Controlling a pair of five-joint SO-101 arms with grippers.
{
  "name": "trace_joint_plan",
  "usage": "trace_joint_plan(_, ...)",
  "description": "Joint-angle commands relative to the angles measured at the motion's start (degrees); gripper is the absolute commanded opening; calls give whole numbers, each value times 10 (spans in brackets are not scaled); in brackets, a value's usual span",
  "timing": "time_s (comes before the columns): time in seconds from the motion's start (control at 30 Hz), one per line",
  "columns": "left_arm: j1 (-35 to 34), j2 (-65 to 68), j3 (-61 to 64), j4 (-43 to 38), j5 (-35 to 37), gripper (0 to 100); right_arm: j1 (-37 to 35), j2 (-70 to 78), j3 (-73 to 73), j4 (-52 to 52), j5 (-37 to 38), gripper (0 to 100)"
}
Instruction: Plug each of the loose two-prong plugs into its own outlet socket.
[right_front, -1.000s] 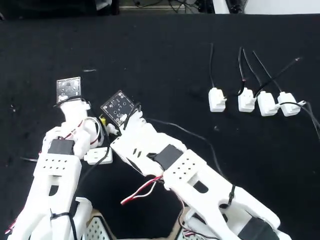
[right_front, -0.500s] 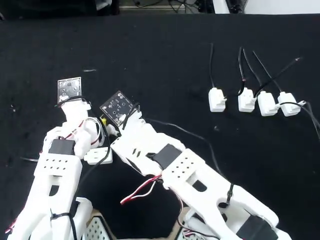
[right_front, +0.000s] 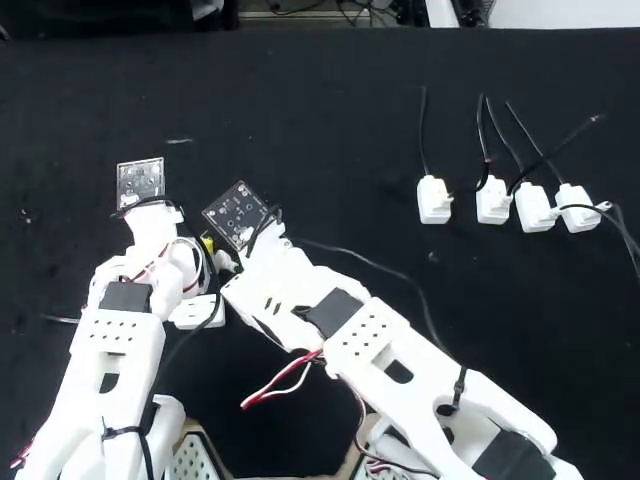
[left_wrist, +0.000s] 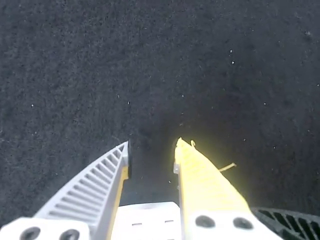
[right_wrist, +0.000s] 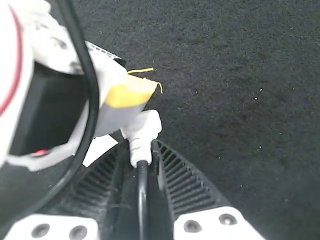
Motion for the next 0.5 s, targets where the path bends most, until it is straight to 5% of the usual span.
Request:
trace_joint_plan(0.0,10,-3,-5,-8,-3,160,-10,-2,-40,0,-12,10)
trace_joint_plan(0.47,11,-3,-4,-8,-1,160,-10,-2,-42,-4,-40,10)
